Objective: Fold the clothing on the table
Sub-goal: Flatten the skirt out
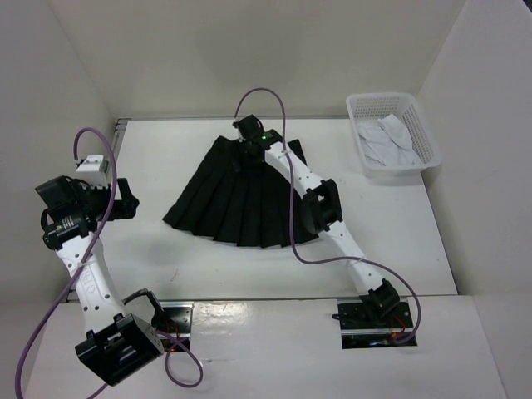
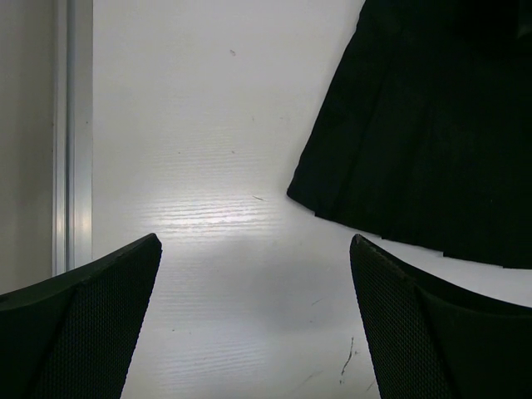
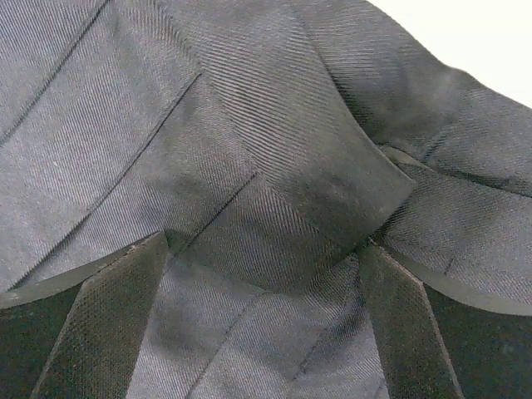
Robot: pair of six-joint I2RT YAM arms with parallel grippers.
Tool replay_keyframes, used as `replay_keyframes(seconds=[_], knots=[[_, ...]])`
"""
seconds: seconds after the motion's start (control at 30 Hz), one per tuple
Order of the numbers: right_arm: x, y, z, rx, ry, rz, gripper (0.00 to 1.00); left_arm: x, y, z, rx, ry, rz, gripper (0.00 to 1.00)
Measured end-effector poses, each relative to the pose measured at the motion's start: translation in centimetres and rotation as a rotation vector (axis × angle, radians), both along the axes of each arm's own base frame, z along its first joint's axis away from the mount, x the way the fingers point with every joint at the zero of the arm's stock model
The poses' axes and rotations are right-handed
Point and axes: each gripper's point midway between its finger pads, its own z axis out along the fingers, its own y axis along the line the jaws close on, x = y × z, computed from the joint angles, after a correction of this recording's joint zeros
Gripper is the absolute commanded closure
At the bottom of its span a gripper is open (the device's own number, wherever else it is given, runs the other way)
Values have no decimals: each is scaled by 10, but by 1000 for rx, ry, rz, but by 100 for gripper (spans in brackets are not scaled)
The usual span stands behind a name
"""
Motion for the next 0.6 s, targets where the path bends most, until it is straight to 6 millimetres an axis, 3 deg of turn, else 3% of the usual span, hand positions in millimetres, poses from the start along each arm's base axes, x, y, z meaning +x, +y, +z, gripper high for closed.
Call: replay_keyframes(seconds=[0.2,0.3,0.5,0.6], knots=[[-41,25,-6,-78,39,83,2,-1,-3,3,5,-15,-8,0],[-73,33,-8,-114,86,140,2,-3,-4,6,11,-25,-10,0],[-163,20,-11,-194,178,250,2,-5,-5,11,21,-42,-11,0],[-193,12,-11,-219,193,296,2,-5,-7,13,22,-51,-17,0]])
